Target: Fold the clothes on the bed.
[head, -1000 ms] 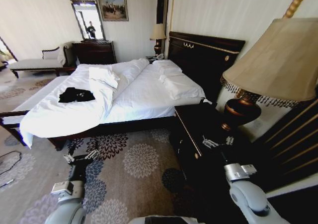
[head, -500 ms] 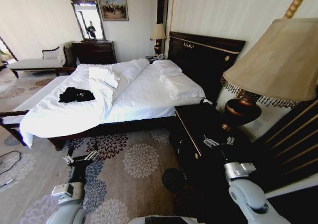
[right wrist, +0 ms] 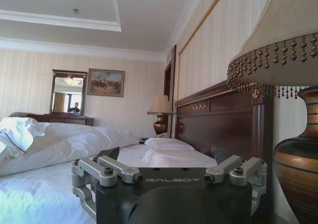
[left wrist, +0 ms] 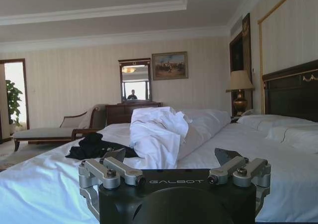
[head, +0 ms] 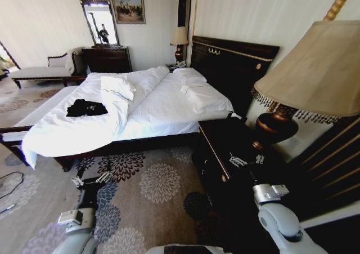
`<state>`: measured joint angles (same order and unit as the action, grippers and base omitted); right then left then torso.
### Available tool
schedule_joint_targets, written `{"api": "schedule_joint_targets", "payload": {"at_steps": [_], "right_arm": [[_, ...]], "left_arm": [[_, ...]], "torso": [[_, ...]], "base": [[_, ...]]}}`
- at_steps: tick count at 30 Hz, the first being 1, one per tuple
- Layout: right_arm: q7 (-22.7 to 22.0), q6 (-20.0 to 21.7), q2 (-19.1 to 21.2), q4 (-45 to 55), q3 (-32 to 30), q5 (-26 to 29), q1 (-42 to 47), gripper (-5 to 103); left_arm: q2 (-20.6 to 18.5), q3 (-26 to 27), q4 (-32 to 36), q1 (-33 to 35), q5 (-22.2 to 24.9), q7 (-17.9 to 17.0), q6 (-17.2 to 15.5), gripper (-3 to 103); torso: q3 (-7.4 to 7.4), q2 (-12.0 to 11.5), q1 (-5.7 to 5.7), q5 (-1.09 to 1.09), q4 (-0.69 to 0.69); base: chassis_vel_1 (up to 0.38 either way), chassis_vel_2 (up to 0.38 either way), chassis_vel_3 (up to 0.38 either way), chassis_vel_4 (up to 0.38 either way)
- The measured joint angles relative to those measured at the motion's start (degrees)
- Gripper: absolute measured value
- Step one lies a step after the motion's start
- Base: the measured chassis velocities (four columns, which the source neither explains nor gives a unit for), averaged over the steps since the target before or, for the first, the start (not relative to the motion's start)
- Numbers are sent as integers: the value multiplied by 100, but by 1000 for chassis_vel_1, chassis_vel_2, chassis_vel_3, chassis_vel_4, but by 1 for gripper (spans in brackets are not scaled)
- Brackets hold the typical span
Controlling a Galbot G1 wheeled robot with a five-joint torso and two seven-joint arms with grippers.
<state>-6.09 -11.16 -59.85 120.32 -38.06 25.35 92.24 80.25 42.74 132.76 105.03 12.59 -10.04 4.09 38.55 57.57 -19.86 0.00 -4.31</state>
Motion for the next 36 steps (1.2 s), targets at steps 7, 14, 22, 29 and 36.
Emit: {"api": "schedule_joint_targets", "payload": {"at_steps": [7,14,22,29,36], "right_arm": [[11,-10,15,-13,5,5,-33,100],[16,-13,16,-30,25,13,-64,100],[24,-14,-12,-32,37,-37,-63,100],[30,-18,-28,-35,52,-43,-50,100],[41,-25,-58,-53,84,-59,-54,100]], "left_arm": [[56,6,16,30,-42,22,19,100],[94,9,36,57,-83,56,37,100],[110,20,48,72,-108,76,70,100],[123,12,37,84,-133,91,95,100],[102,7,-1,71,-133,99,102,100]], "torso": [[0,0,0,0,-1],[0,0,0,0,-1],[0,0,0,0,-2],[0,0,0,0,0],[0,0,0,0,-1]], "base": [[-19,22,16,-28],[-9,9,10,-19],[-18,17,16,-24],[-70,70,59,-71],[-74,84,89,-90]]}}
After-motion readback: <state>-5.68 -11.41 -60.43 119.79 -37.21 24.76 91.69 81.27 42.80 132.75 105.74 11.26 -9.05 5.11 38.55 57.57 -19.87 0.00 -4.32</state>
